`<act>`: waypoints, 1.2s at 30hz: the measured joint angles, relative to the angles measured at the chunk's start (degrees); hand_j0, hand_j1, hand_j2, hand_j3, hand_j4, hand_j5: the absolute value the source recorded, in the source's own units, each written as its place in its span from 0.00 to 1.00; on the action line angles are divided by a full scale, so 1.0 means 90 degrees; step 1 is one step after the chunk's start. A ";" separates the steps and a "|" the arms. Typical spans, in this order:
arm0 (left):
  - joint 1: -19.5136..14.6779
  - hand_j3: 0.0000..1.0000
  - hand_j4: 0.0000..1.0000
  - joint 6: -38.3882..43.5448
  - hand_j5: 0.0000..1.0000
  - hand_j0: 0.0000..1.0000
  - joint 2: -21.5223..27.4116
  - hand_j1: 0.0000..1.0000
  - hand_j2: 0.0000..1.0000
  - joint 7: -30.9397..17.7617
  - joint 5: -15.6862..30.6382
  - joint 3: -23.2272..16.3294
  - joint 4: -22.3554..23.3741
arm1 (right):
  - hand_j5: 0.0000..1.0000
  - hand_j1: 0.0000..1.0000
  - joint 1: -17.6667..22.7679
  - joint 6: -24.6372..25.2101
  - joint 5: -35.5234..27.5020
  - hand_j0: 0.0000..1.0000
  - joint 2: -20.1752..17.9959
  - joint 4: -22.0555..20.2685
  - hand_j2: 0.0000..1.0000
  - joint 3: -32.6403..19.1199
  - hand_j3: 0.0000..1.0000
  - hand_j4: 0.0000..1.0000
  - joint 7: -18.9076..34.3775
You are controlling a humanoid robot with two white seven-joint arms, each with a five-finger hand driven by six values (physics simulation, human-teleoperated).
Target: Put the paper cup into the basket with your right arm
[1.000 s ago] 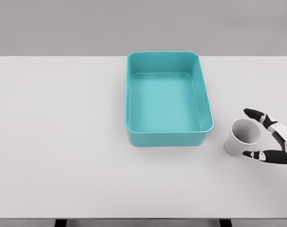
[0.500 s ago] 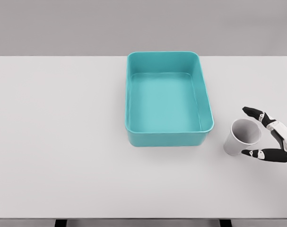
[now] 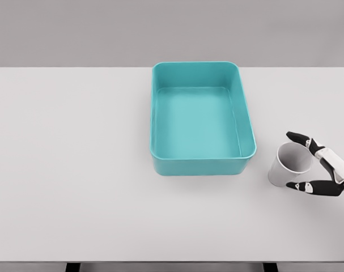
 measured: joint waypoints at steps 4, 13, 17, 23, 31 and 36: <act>0.0000 1.00 1.00 0.0000 1.00 1.00 0.0000 1.00 1.00 0.0001 0.0000 0.0000 -0.0002 | 0.97 0.97 -0.0059 0.0000 0.0009 0.97 0.0001 0.0045 0.97 0.0008 0.97 0.97 0.0000; 0.0000 1.00 1.00 0.0000 1.00 1.00 0.0000 1.00 1.00 0.0000 0.0000 0.0000 -0.0002 | 0.97 0.97 -0.0146 0.0000 0.0012 0.97 0.0006 0.0084 0.97 0.0048 0.97 0.97 0.0000; 0.0000 1.00 1.00 0.0000 1.00 1.00 0.0000 1.00 1.00 0.0000 0.0000 0.0000 -0.0003 | 0.97 0.97 -0.0146 0.0000 0.0015 0.97 0.0010 0.0122 0.97 0.0078 0.97 0.97 0.0000; 0.0000 1.00 1.00 0.0000 1.00 1.00 0.0000 1.00 1.00 0.0000 0.0000 0.0000 -0.0001 | 0.97 0.97 -0.0195 0.0000 0.0015 0.97 0.0011 0.0157 0.97 0.0093 0.97 0.97 0.0000; 0.0000 1.00 1.00 0.0000 1.00 1.00 0.0000 1.00 1.00 0.0000 0.0000 0.0000 -0.0003 | 0.97 0.97 -0.0322 0.0000 0.0014 0.97 0.0011 0.0183 0.97 0.0170 0.97 0.97 0.0000; 0.0000 1.00 1.00 0.0000 1.00 1.00 0.0000 1.00 1.00 0.0000 0.0000 0.0000 -0.0002 | 0.98 0.98 -0.0371 0.0004 -0.0009 0.98 0.0012 0.0176 0.98 0.0266 0.98 0.98 -0.0010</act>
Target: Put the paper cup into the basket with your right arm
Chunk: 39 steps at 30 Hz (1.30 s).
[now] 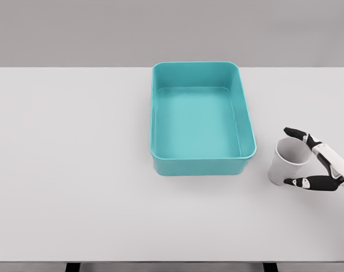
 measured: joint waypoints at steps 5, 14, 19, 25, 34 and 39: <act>0.0000 1.00 1.00 0.0000 1.00 1.00 0.0000 1.00 1.00 0.0000 0.0000 0.0000 0.0001 | 0.94 0.94 0.0000 0.0008 0.0004 0.94 -0.0002 -0.0035 0.94 0.0018 0.94 0.94 -0.0018; 0.0000 1.00 1.00 0.0000 1.00 1.00 0.0000 1.00 1.00 0.0000 0.0000 0.0000 0.0002 | 0.76 0.76 -0.0039 0.0015 0.0121 0.76 -0.0003 -0.0047 0.76 0.0001 0.76 0.76 -0.0024; 0.0000 1.00 1.00 0.0000 1.00 1.00 0.0000 1.00 1.00 0.0001 0.0000 0.0000 0.0002 | 0.59 0.59 -0.0127 0.0020 0.0157 0.59 0.0157 -0.0027 0.59 -0.0085 0.59 0.59 0.0350; 0.0000 1.00 1.00 0.0000 1.00 1.00 0.0000 1.00 1.00 0.0000 0.0000 0.0000 0.0001 | 0.59 0.59 -0.0127 0.0011 0.0223 0.59 0.0456 -0.0005 0.59 -0.0377 0.59 0.59 0.0938; 0.0000 1.00 1.00 0.0000 1.00 1.00 0.0000 1.00 1.00 0.0000 0.0000 0.0000 0.0000 | 0.59 0.59 -0.0127 -0.0009 0.0218 0.59 0.0424 -0.0051 0.59 -0.0579 0.59 0.59 0.1028; 0.0000 1.00 1.00 0.0000 1.00 1.00 0.0000 1.00 1.00 0.0000 0.0000 0.0000 0.0000 | 0.59 0.59 -0.0127 -0.0010 0.0168 0.59 0.0303 -0.0120 0.59 -0.0695 0.59 0.59 0.1033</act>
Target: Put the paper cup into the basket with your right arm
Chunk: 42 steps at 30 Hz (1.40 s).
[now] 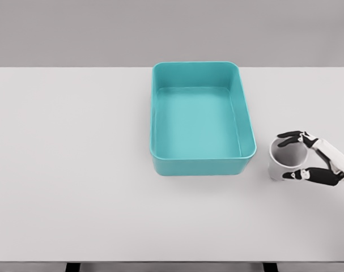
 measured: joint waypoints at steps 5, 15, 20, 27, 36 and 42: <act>0.0000 1.00 1.00 0.0000 1.00 1.00 0.0000 1.00 1.00 0.0000 0.0000 0.0000 0.0000 | 0.58 0.58 0.0000 0.0000 -0.0076 0.58 -0.0128 -0.0095 0.58 -0.0147 0.58 0.58 0.0001; 0.0000 1.00 1.00 0.0000 1.00 1.00 0.0000 1.00 1.00 0.0000 0.0000 0.0000 0.0001 | 0.57 0.57 -0.0263 0.0001 -0.0377 0.57 -0.0511 -0.0259 0.57 -0.0219 0.57 0.57 0.0002; 0.0000 1.00 1.00 0.0000 1.00 1.00 0.0000 1.00 1.00 0.0000 0.0000 0.0000 0.0001 | 0.57 0.57 -0.0361 0.0001 -0.0519 0.57 -0.0686 -0.0361 0.57 -0.0234 0.57 0.57 0.0003; 0.0000 1.00 1.00 0.0000 1.00 1.00 0.0000 1.00 1.00 0.0000 0.0000 0.0000 0.0000 | 0.57 0.57 -0.0683 0.0001 -0.0692 0.57 -0.0917 -0.0565 0.57 -0.0291 0.57 0.57 0.0011; 0.0000 1.00 1.00 0.0000 1.00 1.00 0.0000 1.00 1.00 0.0000 0.0000 0.0000 0.0002 | 0.56 0.56 -0.1133 0.0000 -0.0821 0.56 -0.1011 -0.0867 0.56 -0.0283 0.56 0.56 0.0014; 0.0000 1.00 1.00 0.0000 1.00 1.00 0.0000 1.00 1.00 0.0000 0.0000 0.0000 0.0000 | 0.56 0.56 -0.1386 0.0000 -0.0831 0.56 -0.0962 -0.0963 0.56 -0.0106 0.56 0.56 0.0013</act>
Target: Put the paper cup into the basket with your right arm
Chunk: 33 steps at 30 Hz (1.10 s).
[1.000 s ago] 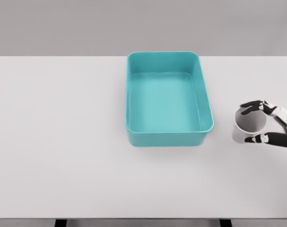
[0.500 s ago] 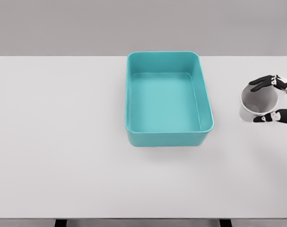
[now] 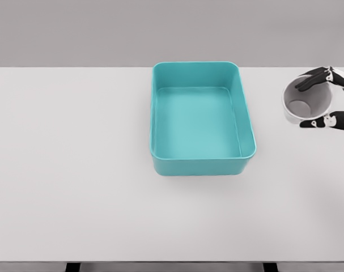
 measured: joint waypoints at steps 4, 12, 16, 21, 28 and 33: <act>0.0000 1.00 1.00 0.0000 1.00 1.00 0.0000 1.00 1.00 0.0000 0.0000 0.0000 0.0001 | 0.56 0.56 -0.0586 0.0001 0.0050 0.56 0.0197 0.0006 0.56 0.0364 0.56 0.56 0.0063; 0.0000 1.00 1.00 0.0000 1.00 1.00 0.0000 1.00 1.00 0.0000 0.0000 0.0000 0.0002 | 0.56 0.56 -0.0948 -0.0003 0.0127 0.56 0.0550 -0.0020 0.56 0.0789 0.56 0.56 0.0268; 0.0000 1.00 1.00 0.0000 1.00 1.00 0.0000 1.00 1.00 0.0000 0.0000 0.0000 0.0002 | 0.55 0.55 -0.1152 -0.0002 0.0121 0.55 0.0598 -0.0021 0.55 0.0886 0.55 0.55 0.0280; 0.0000 1.00 1.00 0.0000 1.00 1.00 0.0000 1.00 1.00 0.0000 0.0000 0.0000 0.0000 | 0.55 0.55 -0.1651 -0.0001 0.0137 0.55 0.0874 0.0002 0.55 0.1164 0.55 0.55 0.0295; 0.0000 1.00 1.00 0.0000 1.00 1.00 0.0000 1.00 1.00 0.0001 0.0000 0.0000 0.0000 | 0.55 0.55 -0.2012 -0.0002 0.0306 0.55 0.1375 0.0151 0.55 0.1500 0.55 0.55 0.0415; 0.0000 1.00 1.00 0.0000 1.00 1.00 0.0000 1.00 1.00 0.0000 0.0000 0.0000 0.0000 | 0.55 0.55 -0.2237 -0.0003 0.0458 0.55 0.1714 0.0285 0.55 0.1667 0.55 0.55 0.0467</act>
